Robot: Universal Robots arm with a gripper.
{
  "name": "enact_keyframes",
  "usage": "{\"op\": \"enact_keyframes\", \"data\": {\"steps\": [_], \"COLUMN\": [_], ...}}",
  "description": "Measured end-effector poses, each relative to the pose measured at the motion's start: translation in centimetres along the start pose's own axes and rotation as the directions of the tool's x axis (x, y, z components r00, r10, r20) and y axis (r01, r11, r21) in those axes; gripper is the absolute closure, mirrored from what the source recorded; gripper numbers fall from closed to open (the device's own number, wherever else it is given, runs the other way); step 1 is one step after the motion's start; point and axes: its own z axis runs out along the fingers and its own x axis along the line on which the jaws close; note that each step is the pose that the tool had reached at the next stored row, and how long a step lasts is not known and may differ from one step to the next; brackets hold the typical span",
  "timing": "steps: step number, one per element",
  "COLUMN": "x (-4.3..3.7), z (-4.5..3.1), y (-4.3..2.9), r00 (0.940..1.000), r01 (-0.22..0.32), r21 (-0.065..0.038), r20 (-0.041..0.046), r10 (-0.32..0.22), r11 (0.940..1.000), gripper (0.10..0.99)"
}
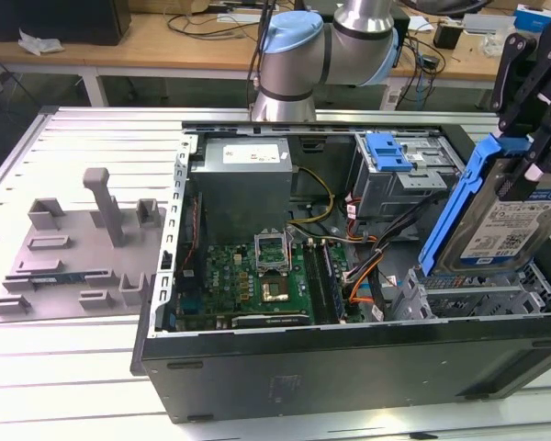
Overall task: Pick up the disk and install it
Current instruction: 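Insert the disk into the insertion slot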
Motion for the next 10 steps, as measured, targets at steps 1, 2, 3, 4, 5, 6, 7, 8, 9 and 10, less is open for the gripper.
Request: {"op": "enact_keyframes", "data": {"steps": [1, 2, 3, 4, 5, 6, 7, 8, 9, 10], "x": [0.01, 0.04, 0.06, 0.07, 0.10, 0.11, 0.14, 0.18, 0.20, 0.22], "z": [0.05, 0.16, 0.21, 0.26, 0.32, 0.38, 0.46, 0.61, 0.69, 0.75], "y": [-0.01, -0.03, -0.05, -0.07, -0.08, -0.10, -0.11, -0.13, -0.13, -0.14], "r00": [1.0000, 1.0000, 1.0000, 1.0000, 1.0000, 1.0000, 1.0000, 1.0000, 1.0000, 1.0000], "r01": [0.000, 0.000, 0.000, 0.000, 0.000, 0.000, 0.000, 0.000, 0.000, 0.000], "r21": [0.000, 0.000, 0.000, 0.000, 0.000, 0.000, 0.000, 0.000, 0.000, 0.000], "r20": [-0.0001, 0.0001, 0.0000, 0.0000, 0.0000, 0.0001, 0.0001, 0.0000, 0.0001, 0.0001], "r10": [0.000, 0.000, 0.000, 0.000, 0.000, 0.000, 0.000, 0.000, 0.000, 0.000], "r11": [1.0000, 1.0000, 1.0000, 1.0000, 1.0000, 1.0000, 1.0000, 1.0000, 1.0000, 1.0000], "gripper": [0.718, 0.718, 0.718, 0.718, 0.718, 0.718, 0.718, 0.718, 0.718, 0.718]}}
